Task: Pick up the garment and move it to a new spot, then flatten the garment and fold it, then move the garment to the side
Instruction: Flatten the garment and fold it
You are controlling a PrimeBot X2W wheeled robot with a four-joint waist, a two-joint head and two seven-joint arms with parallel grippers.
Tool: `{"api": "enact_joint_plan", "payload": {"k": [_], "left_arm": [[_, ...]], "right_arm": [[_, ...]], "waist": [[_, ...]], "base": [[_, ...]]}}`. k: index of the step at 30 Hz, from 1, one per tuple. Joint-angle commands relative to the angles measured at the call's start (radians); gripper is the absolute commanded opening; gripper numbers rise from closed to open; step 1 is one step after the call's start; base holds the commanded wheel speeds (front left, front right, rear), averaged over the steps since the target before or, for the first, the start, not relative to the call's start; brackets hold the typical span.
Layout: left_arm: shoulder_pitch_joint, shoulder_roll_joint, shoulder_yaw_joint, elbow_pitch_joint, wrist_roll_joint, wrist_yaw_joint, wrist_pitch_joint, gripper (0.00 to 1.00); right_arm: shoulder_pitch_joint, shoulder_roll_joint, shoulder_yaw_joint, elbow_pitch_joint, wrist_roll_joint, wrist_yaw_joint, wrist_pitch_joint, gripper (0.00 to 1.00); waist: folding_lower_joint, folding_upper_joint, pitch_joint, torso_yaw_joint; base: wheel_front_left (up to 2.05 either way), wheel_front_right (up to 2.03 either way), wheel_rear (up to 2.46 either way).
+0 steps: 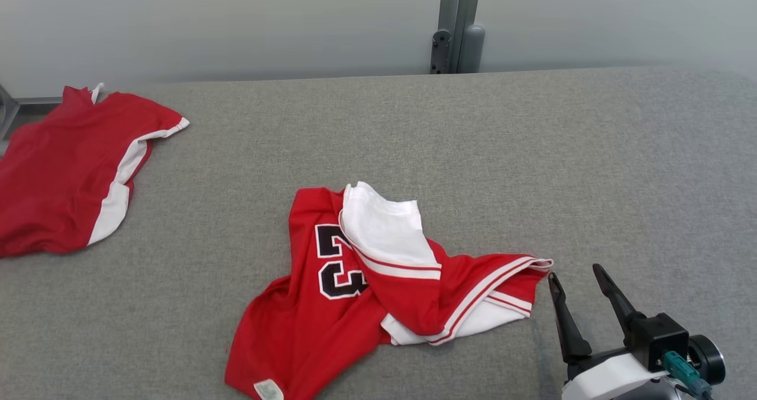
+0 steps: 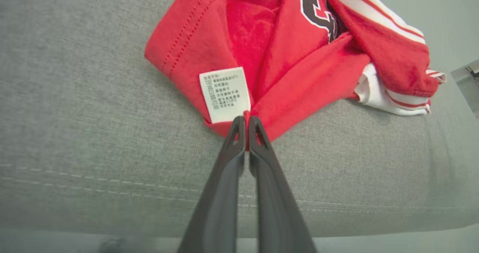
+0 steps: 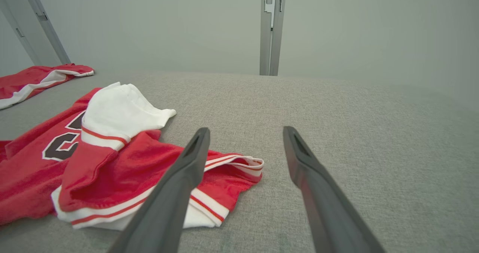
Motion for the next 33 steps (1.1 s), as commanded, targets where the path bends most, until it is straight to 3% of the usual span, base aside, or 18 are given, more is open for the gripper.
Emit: {"api": "enact_joint_plan", "payload": {"k": [1,2,3,7,11,16,24,32,33], "left_arm": [[0.034,0.005,-0.024,0.010,-0.023,-0.014,0.038,0.48],[0.039,0.011,-0.033,0.009,-0.028,-0.016,0.066,0.92],[0.043,0.018,-0.035,0.006,-0.042,-0.010,0.093,1.00],[0.030,0.071,0.002,-0.063,-0.046,0.050,0.149,1.00],[-0.009,0.132,0.033,-0.231,-0.007,0.116,0.184,1.00],[-0.147,0.158,0.020,-0.337,0.035,0.145,0.275,1.00],[-0.428,0.030,-0.018,-0.078,-0.014,0.107,0.413,1.00],[-0.534,0.011,-0.015,0.146,-0.043,0.051,0.457,1.00],[-0.546,0.009,-0.012,0.164,-0.048,0.041,0.451,0.69]], "right_arm": [[0.012,-0.002,-0.001,0.003,0.005,-0.001,-0.003,1.00],[0.014,-0.001,-0.001,0.004,0.006,-0.001,-0.003,1.00],[0.015,0.000,0.000,0.004,0.007,-0.001,-0.003,1.00],[0.017,0.002,-0.002,0.004,0.009,-0.001,-0.003,1.00],[0.006,0.004,-0.003,-0.004,0.006,-0.001,-0.003,1.00],[-0.025,0.006,0.009,-0.009,0.009,-0.001,-0.003,1.00],[-0.073,0.009,0.017,-0.008,0.017,-0.001,-0.003,1.00],[-0.094,0.010,0.020,-0.008,0.041,-0.001,-0.003,1.00],[-0.098,0.010,0.021,-0.008,0.045,-0.001,-0.003,1.00]], "waist": [[0.0000,0.0000,-0.006,-0.009],[0.0000,0.0000,-0.008,-0.013],[0.0000,0.0000,-0.009,-0.018],[0.0000,0.0000,-0.011,-0.040],[0.0000,0.0000,-0.002,-0.074],[0.0000,0.0000,0.035,-0.127],[0.0000,0.0000,0.106,-0.225],[0.0000,0.0000,0.141,-0.294],[0.0000,0.0000,0.146,-0.299]], "base": [[0.00,0.00,0.00],[0.00,0.00,0.00],[0.00,0.00,0.00],[0.00,0.00,0.00],[0.00,0.00,0.00],[0.00,0.00,0.00],[0.00,0.00,0.00],[0.00,0.00,0.00],[0.00,0.00,0.00]]}}
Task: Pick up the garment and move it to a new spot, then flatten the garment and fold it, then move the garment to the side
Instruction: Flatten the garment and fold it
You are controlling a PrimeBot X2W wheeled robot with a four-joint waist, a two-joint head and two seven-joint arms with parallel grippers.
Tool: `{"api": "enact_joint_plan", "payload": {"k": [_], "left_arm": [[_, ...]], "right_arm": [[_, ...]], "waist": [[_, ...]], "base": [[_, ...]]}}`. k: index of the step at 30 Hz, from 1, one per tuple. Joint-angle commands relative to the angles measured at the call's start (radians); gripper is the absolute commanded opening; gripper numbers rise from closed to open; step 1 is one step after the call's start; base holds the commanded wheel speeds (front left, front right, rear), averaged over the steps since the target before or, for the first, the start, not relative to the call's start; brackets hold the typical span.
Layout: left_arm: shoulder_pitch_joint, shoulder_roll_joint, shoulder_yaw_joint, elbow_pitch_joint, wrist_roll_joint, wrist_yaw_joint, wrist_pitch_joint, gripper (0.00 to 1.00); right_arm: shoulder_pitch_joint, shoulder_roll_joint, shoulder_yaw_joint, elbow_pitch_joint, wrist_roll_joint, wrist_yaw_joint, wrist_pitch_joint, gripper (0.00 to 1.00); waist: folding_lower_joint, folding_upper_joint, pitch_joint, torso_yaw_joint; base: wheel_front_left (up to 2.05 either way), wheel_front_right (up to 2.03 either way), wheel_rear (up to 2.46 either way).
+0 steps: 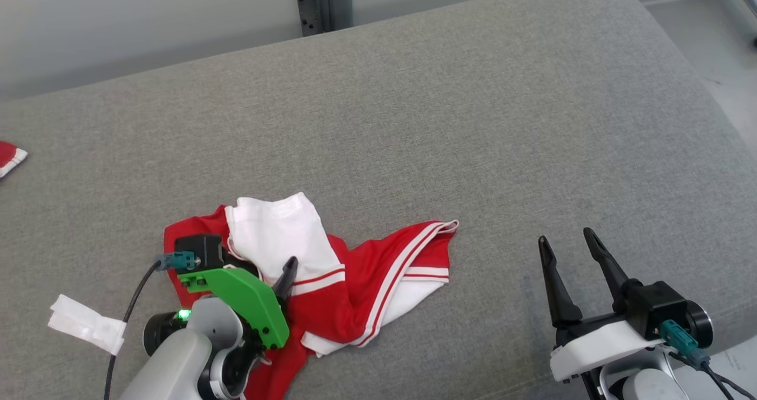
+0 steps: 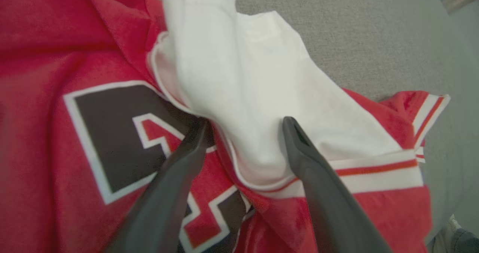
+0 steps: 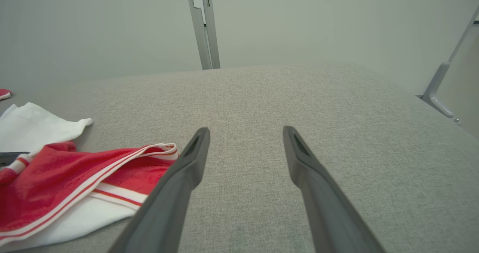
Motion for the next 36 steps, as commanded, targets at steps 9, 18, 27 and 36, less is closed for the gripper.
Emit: {"api": "enact_joint_plan", "payload": {"k": [9,18,27,36], "left_arm": [[-0.200,-0.058,0.073,0.101,-0.018,-0.051,-0.119,0.00],[-0.454,-0.062,0.131,0.258,0.001,-0.051,-0.172,0.00],[-0.644,-0.022,0.174,0.478,0.027,-0.039,-0.244,0.00],[-0.648,-0.059,0.159,0.603,0.051,-0.094,-0.384,1.00]], "right_arm": [[-0.047,0.000,0.009,-0.010,0.013,-0.001,-0.003,1.00],[-0.106,0.000,0.035,-0.012,0.037,-0.001,-0.003,1.00],[-0.127,0.000,0.063,-0.010,0.073,-0.001,-0.003,1.00],[-0.095,-0.001,0.020,-0.008,0.050,-0.001,-0.003,1.00]], "waist": [[0.0000,-0.0001,0.080,-0.061],[0.0000,-0.0001,0.169,-0.139],[0.0000,-0.0001,0.225,-0.244],[0.0000,-0.0001,0.176,-0.193]], "base": [[0.00,0.00,0.00],[0.00,0.00,0.00],[0.00,0.00,0.00],[0.00,0.00,0.00]]}}
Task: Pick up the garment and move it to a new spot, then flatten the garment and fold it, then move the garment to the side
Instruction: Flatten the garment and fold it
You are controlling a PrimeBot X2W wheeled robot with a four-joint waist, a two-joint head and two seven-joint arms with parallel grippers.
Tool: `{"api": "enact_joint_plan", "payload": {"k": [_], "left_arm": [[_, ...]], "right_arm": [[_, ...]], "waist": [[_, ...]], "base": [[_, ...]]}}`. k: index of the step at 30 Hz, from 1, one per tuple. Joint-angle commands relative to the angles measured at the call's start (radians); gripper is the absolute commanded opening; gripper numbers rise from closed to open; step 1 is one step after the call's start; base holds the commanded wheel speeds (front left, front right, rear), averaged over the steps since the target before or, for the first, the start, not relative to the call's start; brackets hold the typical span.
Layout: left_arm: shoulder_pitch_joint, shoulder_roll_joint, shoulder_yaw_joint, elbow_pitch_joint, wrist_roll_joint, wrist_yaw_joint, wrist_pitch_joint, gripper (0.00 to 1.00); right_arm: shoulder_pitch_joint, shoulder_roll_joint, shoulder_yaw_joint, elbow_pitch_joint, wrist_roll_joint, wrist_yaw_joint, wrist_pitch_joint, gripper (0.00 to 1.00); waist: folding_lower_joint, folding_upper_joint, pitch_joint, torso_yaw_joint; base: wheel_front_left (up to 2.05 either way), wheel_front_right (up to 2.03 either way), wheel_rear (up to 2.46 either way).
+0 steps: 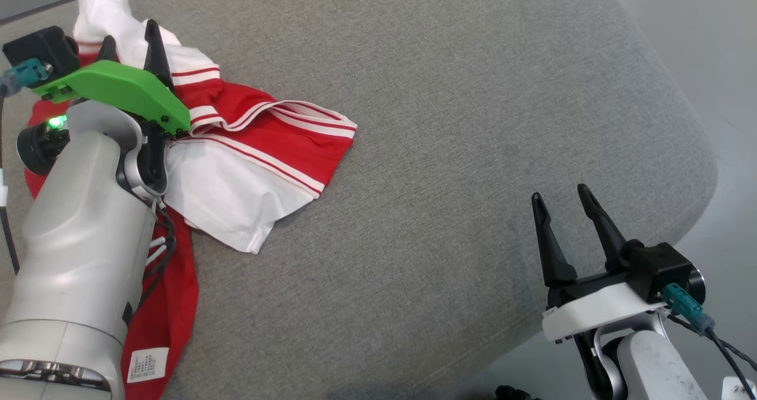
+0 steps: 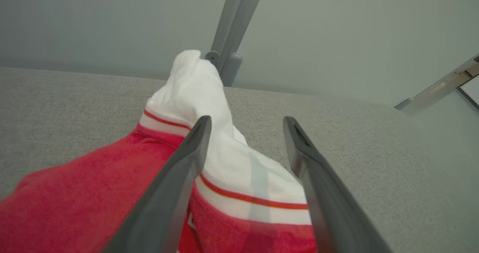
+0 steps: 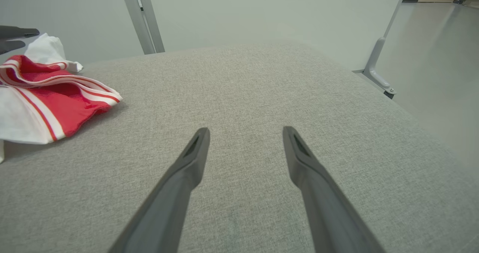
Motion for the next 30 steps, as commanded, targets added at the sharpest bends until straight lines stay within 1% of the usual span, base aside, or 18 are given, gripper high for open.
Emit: {"api": "enact_joint_plan", "payload": {"k": [1,4,7,9,11,13,15,17,19,21,22,24,26,30], "left_arm": [[0.019,-0.007,-0.001,-0.005,0.014,-0.012,-0.042,1.00],[0.080,-0.011,0.004,-0.042,0.022,-0.031,-0.109,1.00],[0.173,-0.019,0.015,-0.127,0.040,-0.039,-0.133,1.00],[0.257,-0.012,0.030,-0.220,0.075,-0.024,-0.139,1.00],[0.366,-0.009,0.061,-0.337,0.112,0.002,-0.139,1.00],[0.493,-0.028,0.107,-0.449,0.123,0.012,-0.138,1.00],[0.598,-0.022,0.136,-0.544,0.162,0.019,-0.137,1.00],[0.695,-0.031,0.169,-0.606,0.188,0.025,-0.137,1.00],[0.781,-0.043,0.211,-0.675,0.223,0.008,-0.137,1.00],[0.867,-0.050,0.246,-0.712,0.277,-0.007,-0.137,1.00],[0.897,-0.065,0.276,-0.736,0.289,-0.016,-0.137,1.00],[0.959,-0.078,0.316,-0.763,0.354,-0.034,-0.138,1.00],[1.014,-0.106,0.351,-0.784,0.400,-0.059,-0.137,1.00],[1.101,-0.140,0.417,-0.823,0.489,-0.104,-0.138,1.00]], "right_arm": [[0.019,-0.002,-0.012,-0.001,-0.015,-0.001,-0.003,1.00],[0.037,-0.002,-0.027,-0.012,-0.032,-0.001,-0.003,1.00],[0.064,-0.002,-0.052,-0.030,-0.059,-0.001,-0.003,1.00],[0.081,-0.002,-0.063,-0.048,-0.083,-0.001,-0.003,1.00],[0.093,-0.003,-0.070,-0.069,-0.106,-0.001,-0.003,1.00],[0.103,-0.013,-0.078,-0.089,-0.126,-0.001,-0.003,1.00],[0.107,-0.024,-0.085,-0.111,-0.136,-0.001,-0.003,1.00],[0.115,-0.036,-0.089,-0.128,-0.143,-0.001,-0.003,1.00],[0.123,-0.049,-0.090,-0.140,-0.146,-0.001,-0.003,1.00],[0.129,-0.056,-0.096,-0.144,-0.147,-0.001,-0.003,1.00],[0.132,-0.058,-0.093,-0.143,-0.147,-0.001,-0.003,1.00],[0.145,-0.063,-0.094,-0.132,-0.144,-0.001,-0.003,1.00],[0.156,-0.064,-0.091,-0.120,-0.141,-0.001,-0.003,1.00],[0.177,-0.061,-0.088,-0.096,-0.140,-0.001,-0.003,1.00]], "waist": [[-0.0001,-0.0001,-0.047,0.050],[-0.0001,-0.0001,-0.091,0.094],[-0.0001,-0.0001,-0.137,0.144],[-0.0001,-0.0001,-0.164,0.177],[-0.0001,-0.0001,-0.190,0.208],[-0.0001,-0.0001,-0.211,0.237],[-0.0001,-0.0001,-0.226,0.269],[-0.0001,-0.0001,-0.242,0.300],[-0.0001,-0.0001,-0.260,0.331],[-0.0001,-0.0001,-0.280,0.362],[-0.0001,-0.0001,-0.289,0.375],[-0.0001,-0.0001,-0.312,0.402],[-0.0001,-0.0001,-0.337,0.426],[-0.0001,-0.0001,-0.368,0.458]], "base": [[0.00,0.00,0.00],[0.00,0.00,0.00],[0.00,0.00,0.00],[0.00,0.00,0.00],[0.00,0.00,0.00],[0.00,0.00,0.00],[0.00,0.00,0.00],[0.00,0.00,0.00],[0.00,0.00,0.00],[0.00,0.00,0.00],[0.00,0.00,0.00],[0.00,0.00,0.00],[0.00,0.00,0.00],[0.00,0.00,0.00]]}}
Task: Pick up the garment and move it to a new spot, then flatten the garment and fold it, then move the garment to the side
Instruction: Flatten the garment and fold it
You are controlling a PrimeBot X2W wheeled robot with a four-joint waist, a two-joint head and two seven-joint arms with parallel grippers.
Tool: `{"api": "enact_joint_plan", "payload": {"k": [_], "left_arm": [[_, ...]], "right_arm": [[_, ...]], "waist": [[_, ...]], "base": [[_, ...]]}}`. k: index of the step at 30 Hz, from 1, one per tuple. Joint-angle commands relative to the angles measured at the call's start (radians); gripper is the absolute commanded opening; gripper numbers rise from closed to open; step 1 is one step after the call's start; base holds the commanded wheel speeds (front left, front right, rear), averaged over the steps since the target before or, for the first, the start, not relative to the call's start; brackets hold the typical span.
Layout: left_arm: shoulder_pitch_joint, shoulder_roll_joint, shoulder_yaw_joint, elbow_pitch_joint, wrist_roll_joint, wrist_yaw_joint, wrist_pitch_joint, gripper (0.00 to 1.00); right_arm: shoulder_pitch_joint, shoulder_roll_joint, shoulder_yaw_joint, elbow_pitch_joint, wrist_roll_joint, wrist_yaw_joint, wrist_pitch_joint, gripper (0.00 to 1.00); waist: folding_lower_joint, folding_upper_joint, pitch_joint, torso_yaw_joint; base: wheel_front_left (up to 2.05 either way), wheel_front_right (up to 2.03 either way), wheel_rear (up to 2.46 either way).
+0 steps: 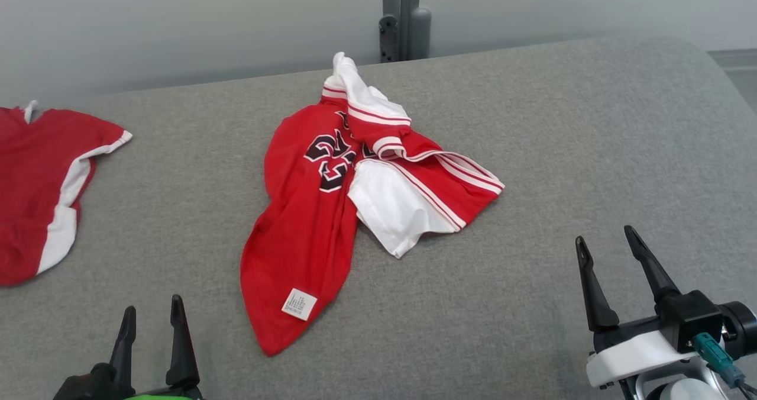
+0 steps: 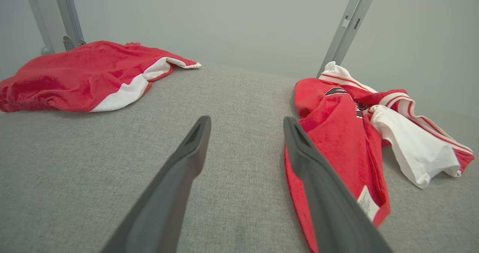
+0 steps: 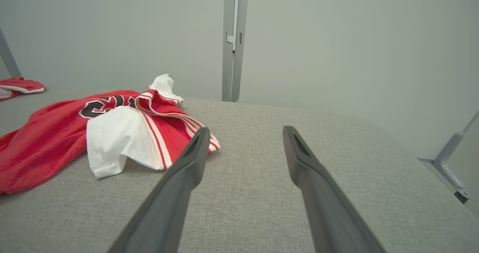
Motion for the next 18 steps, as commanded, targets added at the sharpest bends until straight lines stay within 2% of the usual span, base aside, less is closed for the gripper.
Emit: {"api": "enact_joint_plan", "payload": {"k": [1,8,18], "left_arm": [[0.030,-0.010,0.020,-0.012,0.024,-0.018,0.000,1.00],[0.090,-0.036,0.070,-0.034,0.099,-0.075,0.000,1.00],[0.070,-0.038,0.052,-0.056,0.104,-0.098,0.000,1.00]], "right_arm": [[0.015,0.000,0.002,0.011,0.002,-0.001,-0.003,1.00],[0.019,0.012,0.032,0.061,-0.002,-0.001,-0.003,1.00],[0.024,0.029,0.041,0.084,0.007,-0.001,-0.003,1.00]], "waist": [[0.0000,0.0000,-0.080,0.086],[0.0000,0.0000,-0.096,0.117],[0.0000,0.0000,-0.098,0.115]], "base": [[0.00,0.00,0.00],[0.00,0.00,0.00],[0.00,0.00,0.00]]}}
